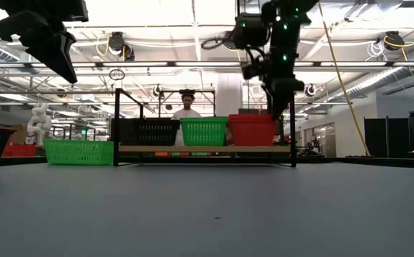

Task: Stack baskets on shelf by color
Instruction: Stack the black bin on top of the black bin on the shelf

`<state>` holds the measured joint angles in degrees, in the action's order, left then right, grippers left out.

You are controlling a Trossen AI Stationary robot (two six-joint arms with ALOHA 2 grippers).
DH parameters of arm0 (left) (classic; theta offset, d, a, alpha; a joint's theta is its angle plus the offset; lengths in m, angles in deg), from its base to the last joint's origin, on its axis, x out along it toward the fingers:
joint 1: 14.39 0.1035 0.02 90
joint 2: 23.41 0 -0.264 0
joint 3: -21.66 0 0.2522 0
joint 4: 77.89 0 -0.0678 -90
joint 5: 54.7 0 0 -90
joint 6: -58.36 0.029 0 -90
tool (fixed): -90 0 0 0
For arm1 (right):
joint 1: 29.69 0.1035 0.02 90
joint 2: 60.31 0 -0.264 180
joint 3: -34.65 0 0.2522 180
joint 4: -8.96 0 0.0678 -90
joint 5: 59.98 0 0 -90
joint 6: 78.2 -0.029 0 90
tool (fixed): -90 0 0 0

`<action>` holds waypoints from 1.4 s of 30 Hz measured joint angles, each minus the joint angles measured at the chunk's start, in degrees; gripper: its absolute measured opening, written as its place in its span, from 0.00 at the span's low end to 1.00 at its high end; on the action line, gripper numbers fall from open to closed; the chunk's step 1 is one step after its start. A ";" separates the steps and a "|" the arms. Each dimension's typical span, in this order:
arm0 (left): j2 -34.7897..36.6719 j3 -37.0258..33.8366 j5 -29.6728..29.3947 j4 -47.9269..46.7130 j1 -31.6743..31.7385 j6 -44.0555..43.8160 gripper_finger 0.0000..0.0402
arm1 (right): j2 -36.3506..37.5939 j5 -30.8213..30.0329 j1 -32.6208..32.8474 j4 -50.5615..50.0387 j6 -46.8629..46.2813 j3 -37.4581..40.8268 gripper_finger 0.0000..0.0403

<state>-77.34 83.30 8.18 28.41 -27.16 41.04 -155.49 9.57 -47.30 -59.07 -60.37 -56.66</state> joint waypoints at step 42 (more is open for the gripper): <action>-0.02 -0.03 0.90 -14.10 -12.43 -34.05 0.05 | -6.36 26.88 32.55 88.11 -21.42 11.14 0.37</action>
<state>-77.36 83.27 9.08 14.31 -39.59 6.99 -161.85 36.45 -14.75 29.04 -81.79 -45.52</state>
